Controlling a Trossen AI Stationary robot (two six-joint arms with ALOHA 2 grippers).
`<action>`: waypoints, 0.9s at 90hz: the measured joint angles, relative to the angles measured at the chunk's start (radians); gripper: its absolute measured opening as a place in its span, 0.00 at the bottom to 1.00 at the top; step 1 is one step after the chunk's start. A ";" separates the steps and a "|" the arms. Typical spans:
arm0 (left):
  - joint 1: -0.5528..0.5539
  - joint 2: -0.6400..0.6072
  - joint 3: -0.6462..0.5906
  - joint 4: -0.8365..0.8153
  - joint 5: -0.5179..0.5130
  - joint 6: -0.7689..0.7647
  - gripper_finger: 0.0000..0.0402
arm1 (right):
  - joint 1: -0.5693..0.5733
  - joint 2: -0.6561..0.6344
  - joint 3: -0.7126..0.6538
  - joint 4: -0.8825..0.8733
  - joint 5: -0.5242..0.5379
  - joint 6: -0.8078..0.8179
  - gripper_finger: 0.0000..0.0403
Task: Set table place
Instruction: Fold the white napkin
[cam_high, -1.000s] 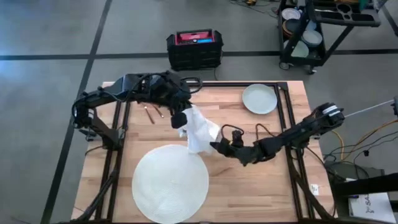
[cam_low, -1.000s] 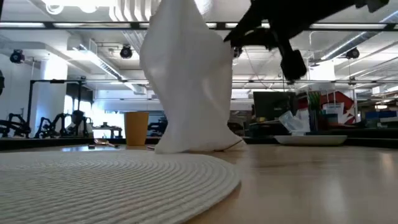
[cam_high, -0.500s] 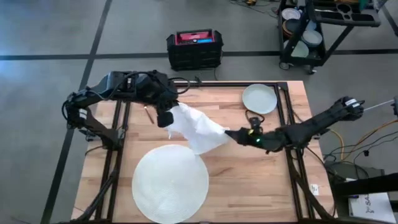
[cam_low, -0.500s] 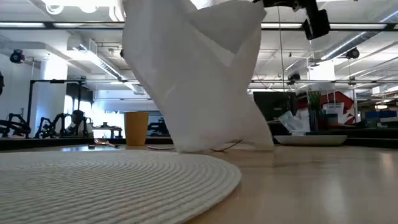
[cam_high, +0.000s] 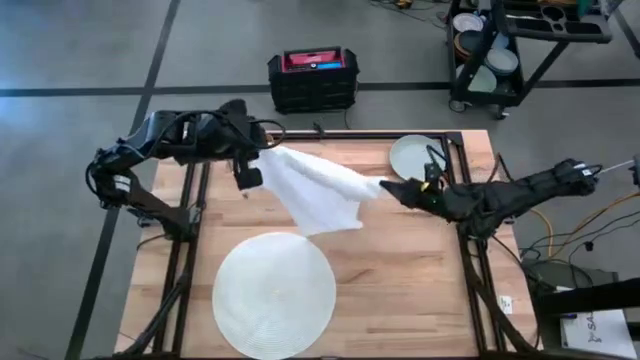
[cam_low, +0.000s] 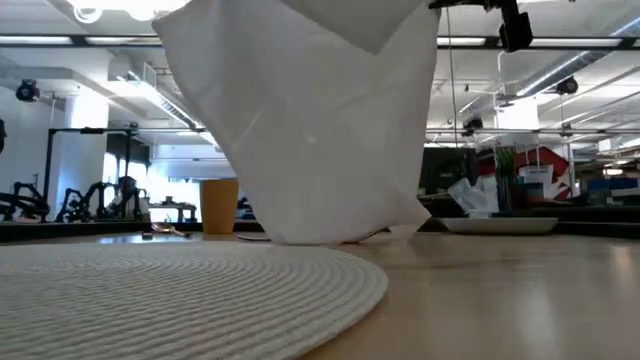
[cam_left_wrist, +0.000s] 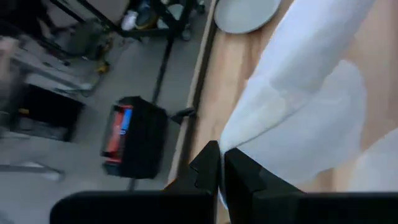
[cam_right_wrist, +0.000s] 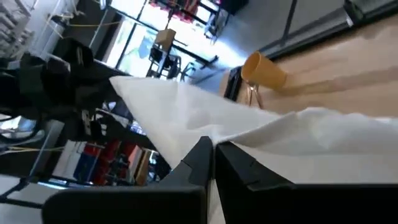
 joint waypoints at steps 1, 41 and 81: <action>0.001 0.000 0.000 0.000 -0.007 0.009 0.00 | -0.006 -0.002 0.000 0.001 -0.005 -0.002 0.00; 0.108 -0.001 0.010 0.121 0.005 0.144 0.00 | -0.209 0.000 0.087 -0.007 -0.209 -0.148 0.00; 0.126 0.066 0.007 0.273 0.044 0.337 0.00 | -0.318 0.302 0.359 -0.030 -0.449 -0.307 0.00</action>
